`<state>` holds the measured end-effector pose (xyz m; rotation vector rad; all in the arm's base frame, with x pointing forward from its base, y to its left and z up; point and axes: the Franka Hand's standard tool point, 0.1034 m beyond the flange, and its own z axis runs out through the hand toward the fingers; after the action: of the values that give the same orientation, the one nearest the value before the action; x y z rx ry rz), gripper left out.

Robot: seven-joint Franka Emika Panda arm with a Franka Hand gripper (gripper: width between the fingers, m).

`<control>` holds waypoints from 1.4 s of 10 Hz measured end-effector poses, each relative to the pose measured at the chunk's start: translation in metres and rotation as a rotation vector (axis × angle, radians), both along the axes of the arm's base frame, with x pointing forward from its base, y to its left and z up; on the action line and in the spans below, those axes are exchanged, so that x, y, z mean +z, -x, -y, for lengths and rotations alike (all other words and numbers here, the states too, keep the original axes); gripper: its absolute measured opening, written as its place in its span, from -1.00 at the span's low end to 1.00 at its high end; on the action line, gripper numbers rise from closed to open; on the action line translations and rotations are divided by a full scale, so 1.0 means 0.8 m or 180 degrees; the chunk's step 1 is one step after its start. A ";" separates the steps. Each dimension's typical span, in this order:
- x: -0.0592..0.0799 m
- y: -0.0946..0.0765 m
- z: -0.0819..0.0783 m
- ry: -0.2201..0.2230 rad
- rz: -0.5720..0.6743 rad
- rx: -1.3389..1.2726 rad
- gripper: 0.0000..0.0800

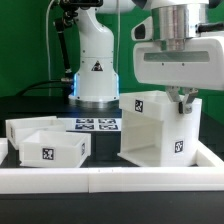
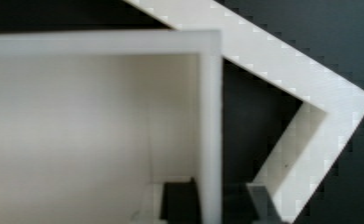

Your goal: Assemble drawer

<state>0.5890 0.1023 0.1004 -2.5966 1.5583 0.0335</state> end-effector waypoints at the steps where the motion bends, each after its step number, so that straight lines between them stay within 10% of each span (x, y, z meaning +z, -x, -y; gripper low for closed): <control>1: 0.000 0.000 0.002 -0.0012 -0.0024 -0.0237 -0.90; 14: 0.000 -0.071 0.009 -0.0324 -0.0090 -0.1219 -0.90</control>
Offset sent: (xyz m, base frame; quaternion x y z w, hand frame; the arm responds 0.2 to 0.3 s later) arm 0.0240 -0.0177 0.0005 0.0135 -0.0316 0.2336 0.9717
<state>0.6456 0.0952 0.1005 -2.1912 1.9781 0.1131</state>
